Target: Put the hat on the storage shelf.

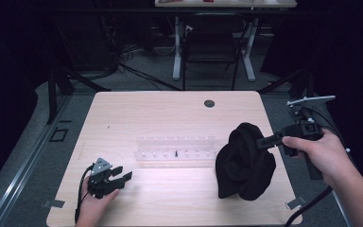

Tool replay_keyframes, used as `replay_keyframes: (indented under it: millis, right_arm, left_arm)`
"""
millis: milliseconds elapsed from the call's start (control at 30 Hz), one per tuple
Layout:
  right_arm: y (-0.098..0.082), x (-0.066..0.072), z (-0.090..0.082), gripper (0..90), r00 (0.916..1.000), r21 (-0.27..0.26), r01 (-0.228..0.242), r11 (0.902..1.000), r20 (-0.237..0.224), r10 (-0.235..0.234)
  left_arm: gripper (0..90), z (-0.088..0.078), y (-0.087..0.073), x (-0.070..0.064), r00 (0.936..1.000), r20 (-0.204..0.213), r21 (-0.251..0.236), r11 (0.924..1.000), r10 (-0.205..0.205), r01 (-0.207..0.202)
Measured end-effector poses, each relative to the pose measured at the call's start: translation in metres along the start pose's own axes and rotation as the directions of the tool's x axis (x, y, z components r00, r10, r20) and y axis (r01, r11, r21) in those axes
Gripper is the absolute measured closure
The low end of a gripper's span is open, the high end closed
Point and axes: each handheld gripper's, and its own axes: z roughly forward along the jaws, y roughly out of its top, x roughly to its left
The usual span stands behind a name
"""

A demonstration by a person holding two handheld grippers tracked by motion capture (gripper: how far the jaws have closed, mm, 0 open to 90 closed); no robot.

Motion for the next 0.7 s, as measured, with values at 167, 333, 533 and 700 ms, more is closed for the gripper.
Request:
replay_keyframes:
  millis: [167,333,533,700]
  right_arm:
    - [0.004,0.003,-0.015,88.4,0.9995,-0.042,0.007,0.9991,-0.029,-0.008]
    - [0.010,0.010,-0.028,88.4,0.9985,-0.077,0.014,0.9969,-0.051,-0.018]
    - [0.018,0.019,-0.031,88.4,0.9969,-0.114,0.027,0.9931,-0.070,-0.035]
    - [0.024,0.024,-0.027,88.4,0.9973,-0.112,0.033,0.9932,-0.061,-0.040]
  left_arm:
    - [50.3,0.000,0.000,0.000,1.0000,0.002,0.003,1.0000,0.002,-0.002]
    - [50.3,0.000,0.000,-0.001,1.0000,0.004,0.005,1.0000,0.004,-0.004]
    - [50.2,0.000,0.000,0.000,1.0000,0.005,0.005,1.0000,0.001,-0.002]
    - [50.2,0.000,0.000,0.000,1.0000,0.004,-0.003,1.0000,0.000,0.000]
